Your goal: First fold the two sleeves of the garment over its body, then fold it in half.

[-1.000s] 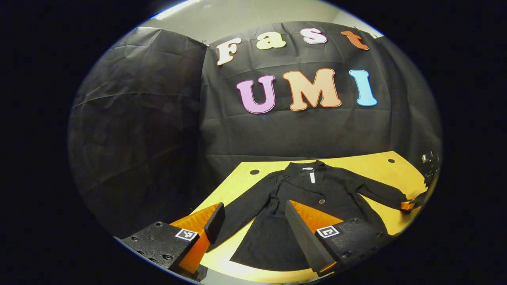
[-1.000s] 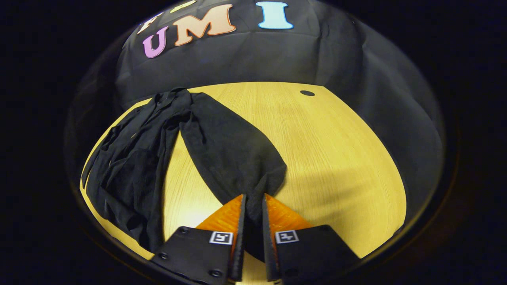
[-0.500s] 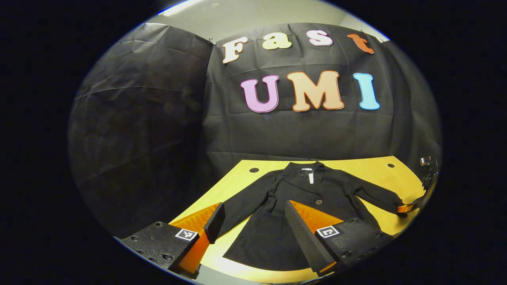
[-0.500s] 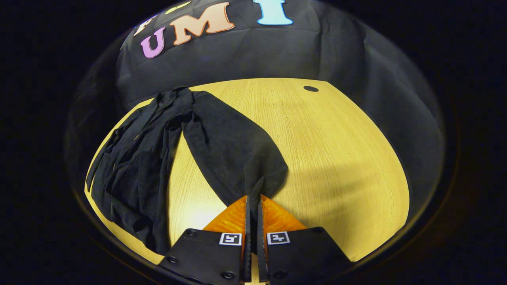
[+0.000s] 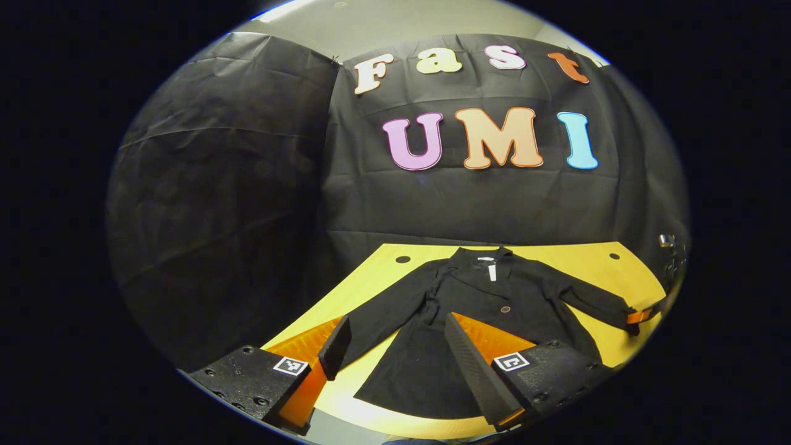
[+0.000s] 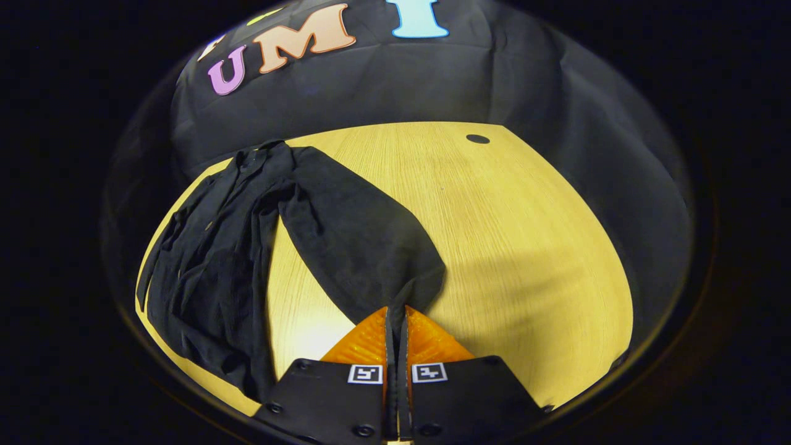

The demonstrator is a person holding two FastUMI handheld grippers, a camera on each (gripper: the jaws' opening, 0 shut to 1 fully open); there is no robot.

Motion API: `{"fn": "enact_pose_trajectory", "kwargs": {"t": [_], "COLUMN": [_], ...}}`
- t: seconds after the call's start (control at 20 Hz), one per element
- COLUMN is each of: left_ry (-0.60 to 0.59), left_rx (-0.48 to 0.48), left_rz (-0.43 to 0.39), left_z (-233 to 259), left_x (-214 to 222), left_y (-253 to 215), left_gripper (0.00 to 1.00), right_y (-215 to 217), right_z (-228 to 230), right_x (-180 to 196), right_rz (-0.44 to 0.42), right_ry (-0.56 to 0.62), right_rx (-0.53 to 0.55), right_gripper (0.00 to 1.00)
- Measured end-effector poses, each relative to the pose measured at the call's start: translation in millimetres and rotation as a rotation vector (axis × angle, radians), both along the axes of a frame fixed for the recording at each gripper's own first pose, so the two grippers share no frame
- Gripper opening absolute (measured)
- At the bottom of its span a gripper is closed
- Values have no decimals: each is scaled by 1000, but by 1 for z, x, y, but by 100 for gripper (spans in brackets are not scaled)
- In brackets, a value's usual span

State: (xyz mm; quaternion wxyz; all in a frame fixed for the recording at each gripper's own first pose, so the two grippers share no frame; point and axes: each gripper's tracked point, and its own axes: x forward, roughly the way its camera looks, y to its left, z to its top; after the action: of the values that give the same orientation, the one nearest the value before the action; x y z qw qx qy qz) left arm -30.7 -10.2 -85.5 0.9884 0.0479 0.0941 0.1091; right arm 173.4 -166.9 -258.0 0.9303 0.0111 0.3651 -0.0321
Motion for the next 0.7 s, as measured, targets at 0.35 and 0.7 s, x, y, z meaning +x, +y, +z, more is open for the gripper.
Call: {"fn": "enact_pose_trajectory", "kwargs": {"t": [0.35, 0.7], "left_ry": [20, 29], "left_rx": [33, 41], "left_rz": [-102, -146], "left_z": [3, 1], "left_x": [19, 43], "left_y": [22, 45], "left_gripper": [93, 93], "right_y": [32, 106], "right_z": [61, 135], "right_x": [20, 75], "right_rz": [-38, 21], "right_ry": [-89, -200], "right_rx": [-11, -50], "right_gripper": [3, 3]}}
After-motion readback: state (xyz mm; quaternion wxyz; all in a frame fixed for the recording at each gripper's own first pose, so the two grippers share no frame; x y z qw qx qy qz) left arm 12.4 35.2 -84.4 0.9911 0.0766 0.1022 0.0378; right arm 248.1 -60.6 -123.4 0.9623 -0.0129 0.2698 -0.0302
